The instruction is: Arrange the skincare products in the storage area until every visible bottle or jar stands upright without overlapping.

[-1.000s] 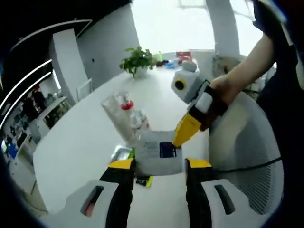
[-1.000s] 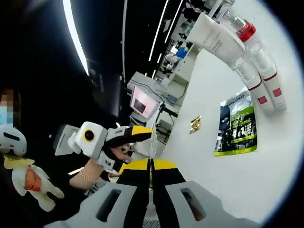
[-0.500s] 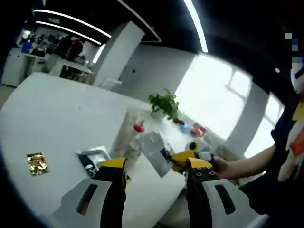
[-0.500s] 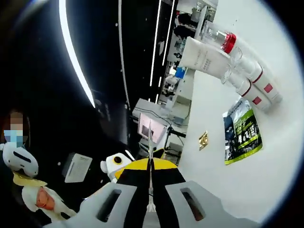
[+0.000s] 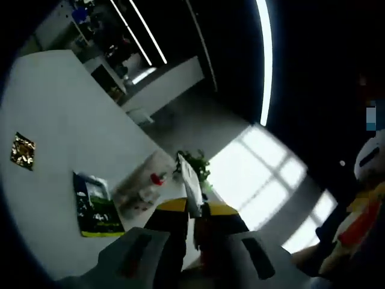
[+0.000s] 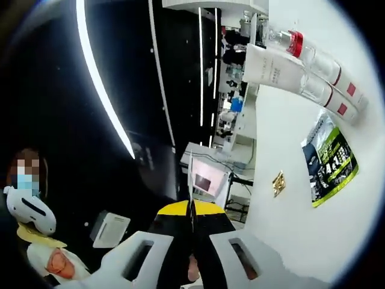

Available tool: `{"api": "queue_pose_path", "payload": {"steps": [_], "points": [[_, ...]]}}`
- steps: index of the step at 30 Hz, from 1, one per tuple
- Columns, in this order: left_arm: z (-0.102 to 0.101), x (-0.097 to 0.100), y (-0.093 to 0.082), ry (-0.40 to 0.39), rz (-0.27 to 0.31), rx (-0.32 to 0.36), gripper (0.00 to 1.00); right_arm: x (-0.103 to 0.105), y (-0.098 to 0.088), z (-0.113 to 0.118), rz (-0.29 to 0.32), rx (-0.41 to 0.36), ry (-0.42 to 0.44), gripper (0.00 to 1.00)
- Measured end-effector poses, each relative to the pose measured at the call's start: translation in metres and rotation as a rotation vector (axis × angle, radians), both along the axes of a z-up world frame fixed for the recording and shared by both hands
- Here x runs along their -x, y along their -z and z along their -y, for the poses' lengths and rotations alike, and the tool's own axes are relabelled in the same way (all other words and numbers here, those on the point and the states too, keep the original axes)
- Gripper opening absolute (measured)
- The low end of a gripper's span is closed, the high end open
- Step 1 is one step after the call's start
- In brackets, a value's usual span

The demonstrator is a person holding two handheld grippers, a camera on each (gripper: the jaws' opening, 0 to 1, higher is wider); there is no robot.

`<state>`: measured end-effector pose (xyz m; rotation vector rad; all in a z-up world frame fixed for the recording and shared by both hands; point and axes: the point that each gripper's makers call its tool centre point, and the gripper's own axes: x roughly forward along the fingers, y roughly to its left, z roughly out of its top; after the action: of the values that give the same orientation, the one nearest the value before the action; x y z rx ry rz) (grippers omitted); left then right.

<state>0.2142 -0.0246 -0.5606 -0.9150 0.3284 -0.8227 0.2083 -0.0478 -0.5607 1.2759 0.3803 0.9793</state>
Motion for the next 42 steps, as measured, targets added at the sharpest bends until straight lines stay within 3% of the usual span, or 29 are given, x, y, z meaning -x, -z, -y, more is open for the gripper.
{"api": "queue_pose_path", "payload": {"steps": [2, 6, 13, 17, 19, 24, 28, 35, 36, 39, 42], "points": [[0.001, 0.001, -0.003, 0.004, -0.051, 0.065, 0.0, -0.001, 0.003, 0.0, -0.002, 0.021, 0.002, 0.01], [0.003, 0.003, -0.005, 0.002, -0.053, 0.046, 0.0, 0.001, 0.003, -0.001, 0.033, 0.065, 0.005, 0.04], [0.005, 0.007, -0.02, 0.113, -0.11, 0.073, 0.01, 0.003, 0.0, 0.007, 0.085, 0.124, -0.046, 0.26], [0.005, 0.014, -0.034, 0.23, -0.172, 0.134, 0.0, -0.001, -0.011, 0.015, 0.134, 0.15, -0.067, 0.3], [0.006, 0.017, -0.036, 0.276, -0.171, 0.106, 0.0, -0.002, -0.019, 0.016, 0.164, 0.158, -0.098, 0.31], [0.009, 0.028, -0.031, 0.388, -0.193, 0.011, 0.0, 0.009, -0.034, 0.011, 0.236, 0.172, -0.235, 0.28], [0.013, 0.04, -0.02, 0.487, -0.207, -0.091, 0.0, 0.016, -0.039, 0.009, 0.248, 0.151, -0.304, 0.22], [0.019, 0.045, -0.019, 0.567, -0.241, -0.096, 0.0, 0.033, -0.02, 0.002, 0.256, 0.235, -0.386, 0.09], [0.019, 0.048, -0.014, 0.589, -0.268, -0.115, 0.0, 0.035, -0.018, 0.002, 0.256, 0.242, -0.396, 0.05], [0.018, 0.047, -0.012, 0.593, -0.273, -0.115, 0.0, 0.035, -0.015, 0.003, 0.236, 0.243, -0.391, 0.02], [0.018, 0.041, -0.007, 0.555, -0.201, -0.162, 0.01, 0.029, -0.01, 0.006, 0.236, 0.284, -0.332, 0.01]]}}
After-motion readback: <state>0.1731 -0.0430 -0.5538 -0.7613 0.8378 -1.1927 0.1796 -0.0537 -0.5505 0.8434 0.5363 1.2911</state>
